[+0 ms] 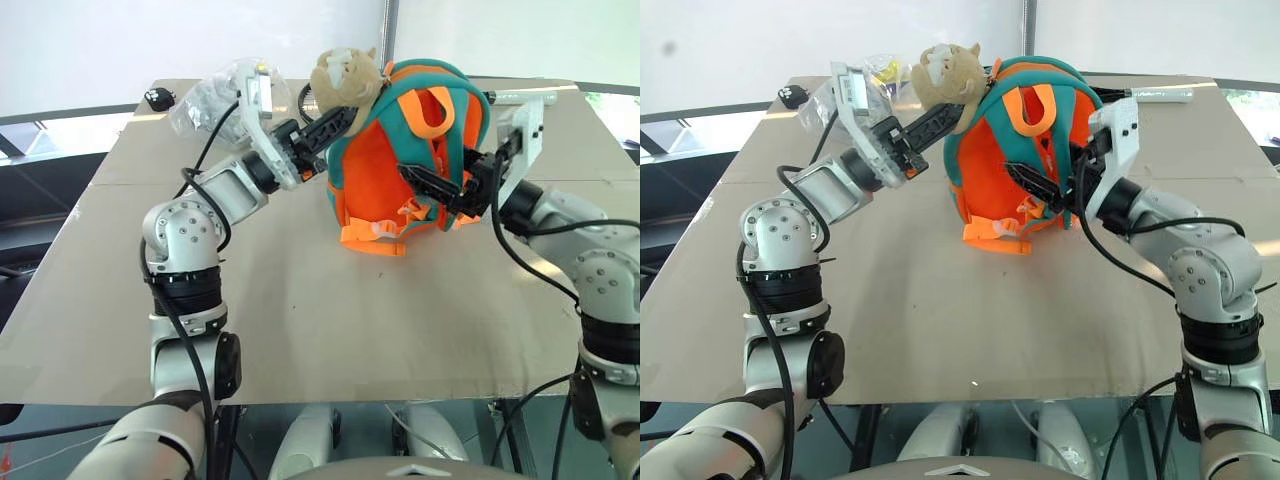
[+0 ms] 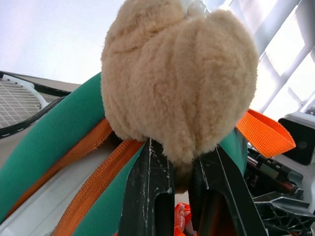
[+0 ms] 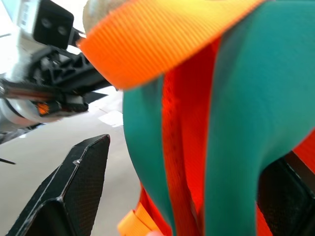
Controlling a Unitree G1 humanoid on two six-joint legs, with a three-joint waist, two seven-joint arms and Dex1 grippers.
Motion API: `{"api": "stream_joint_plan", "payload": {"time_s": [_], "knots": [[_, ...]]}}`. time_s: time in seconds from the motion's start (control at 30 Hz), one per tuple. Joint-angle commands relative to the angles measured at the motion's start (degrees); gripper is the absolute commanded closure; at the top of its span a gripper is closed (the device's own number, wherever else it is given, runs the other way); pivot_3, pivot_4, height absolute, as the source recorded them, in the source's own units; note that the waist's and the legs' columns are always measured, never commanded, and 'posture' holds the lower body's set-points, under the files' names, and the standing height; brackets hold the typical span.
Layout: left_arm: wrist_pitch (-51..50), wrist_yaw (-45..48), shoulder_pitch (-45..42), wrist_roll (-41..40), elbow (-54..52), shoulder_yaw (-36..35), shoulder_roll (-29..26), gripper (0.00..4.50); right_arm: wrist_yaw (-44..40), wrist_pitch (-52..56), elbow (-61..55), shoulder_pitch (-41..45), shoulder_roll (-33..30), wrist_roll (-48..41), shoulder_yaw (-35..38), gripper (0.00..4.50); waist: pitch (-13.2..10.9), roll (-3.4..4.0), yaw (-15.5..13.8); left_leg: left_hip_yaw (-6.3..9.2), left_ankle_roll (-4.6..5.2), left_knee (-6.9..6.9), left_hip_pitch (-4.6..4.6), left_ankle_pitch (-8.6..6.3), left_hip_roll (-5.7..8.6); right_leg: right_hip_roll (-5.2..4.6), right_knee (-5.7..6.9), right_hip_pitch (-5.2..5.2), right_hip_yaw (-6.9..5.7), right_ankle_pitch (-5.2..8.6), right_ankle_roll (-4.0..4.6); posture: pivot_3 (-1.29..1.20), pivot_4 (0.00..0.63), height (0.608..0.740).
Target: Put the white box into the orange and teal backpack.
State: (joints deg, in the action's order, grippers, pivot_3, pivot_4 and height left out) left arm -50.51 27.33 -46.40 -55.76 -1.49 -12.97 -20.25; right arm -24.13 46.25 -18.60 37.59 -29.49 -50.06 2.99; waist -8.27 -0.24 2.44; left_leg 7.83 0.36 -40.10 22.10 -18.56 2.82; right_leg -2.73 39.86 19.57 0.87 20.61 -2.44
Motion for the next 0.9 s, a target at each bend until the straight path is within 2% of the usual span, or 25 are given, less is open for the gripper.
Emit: {"api": "stream_joint_plan", "payload": {"time_s": [0.03, 0.1, 0.2, 0.23, 0.3, 0.33, 0.67, 0.9], "knots": [[0.29, 0.78, 0.06, 0.53, -2.23, 0.7, -0.23, 4.5, -1.83, -1.76, 1.67, 4.16, 2.34, 3.43, -2.96, 0.7, 0.0, 0.0, 0.14, -0.02, 0.0, 0.0, 0.0, 0.0, -0.01, 0.0, 0.0, 0.0, 0.01, 0.0, 0.0, 0.0, 0.15, 0.74], [0.35, 0.79, 0.29, 0.77, -2.63, 0.68, -0.24, 4.5, -1.31, -2.97, 3.2, 5.0, 3.83, 5.82, -3.64, 1.28, 0.0, 0.0, 0.1, 0.01, 0.0, 0.01, -0.01, 0.0, -0.01, 0.0, 0.01, 0.01, 0.0, 0.0, 0.0, 0.0, 0.15, 0.74], [0.45, 0.38, 1.39, 0.98, -4.09, 0.23, -0.74, 4.5, 1.15, -5.04, 3.19, 4.28, 6.86, 7.22, -1.56, 2.71, 0.0, 0.0, 0.03, 0.04, 0.0, 0.01, 0.0, 0.0, 0.0, -0.02, 0.02, 0.01, -0.01, 0.0, 0.0, 0.0, 0.15, 0.74], [0.52, 0.28, 1.64, 1.07, -4.35, 0.09, -0.84, 4.5, 1.79, -5.35, 3.01, 4.06, 7.49, 7.76, -0.98, 3.03, 0.0, 0.0, 0.05, 0.05, 0.0, 0.01, 0.0, 0.0, 0.01, -0.03, 0.02, 0.02, -0.01, 0.0, 0.0, 0.0, 0.15, 0.74], [0.85, 0.03, 1.88, 1.38, -4.52, -0.24, -0.95, 4.5, 3.19, -5.47, 2.55, 3.85, 8.38, 8.54, 0.06, 4.14, 0.0, 0.0, 0.02, 0.05, 0.0, 0.01, 0.01, 0.0, 0.01, -0.04, 0.02, 0.02, -0.02, 0.0, 0.0, 0.0, 0.15, 0.74], [1.16, 0.02, 1.81, 1.69, -4.41, -0.42, -1.06, 4.5, 4.72, -5.73, 2.27, 3.87, 9.12, 8.92, 0.99, 4.47, 0.0, 0.0, 0.03, 0.06, 0.0, 0.01, 0.01, 0.0, 0.02, -0.04, 0.01, 0.03, -0.03, 0.0, 0.0, 0.0, 0.15, 0.74], [3.59, -3.91, -5.42, 0.4, 1.83, -6.31, -0.65, 4.5, 24.31, -6.13, 0.69, 6.45, 17.54, 8.24, 12.04, 4.47, 0.0, 0.01, 0.04, 0.09, 0.0, 0.02, 0.05, 0.0, 0.05, -0.06, 0.08, 0.1, -0.08, 0.0, 0.0, 0.0, 0.15, 0.74], [2.24, -6.74, -4.4, -1.68, 1.6, -7.98, 0.77, 4.5, 32.9, -7.61, 2.58, 9.22, 20.27, 9.19, 16.33, 4.47, -0.01, 0.02, 0.28, 0.05, 0.0, 0.05, 0.16, 0.0, 0.05, -0.07, 0.16, 0.2, -0.04, 0.0, 0.0, 0.0, 0.15, 0.74]]}}
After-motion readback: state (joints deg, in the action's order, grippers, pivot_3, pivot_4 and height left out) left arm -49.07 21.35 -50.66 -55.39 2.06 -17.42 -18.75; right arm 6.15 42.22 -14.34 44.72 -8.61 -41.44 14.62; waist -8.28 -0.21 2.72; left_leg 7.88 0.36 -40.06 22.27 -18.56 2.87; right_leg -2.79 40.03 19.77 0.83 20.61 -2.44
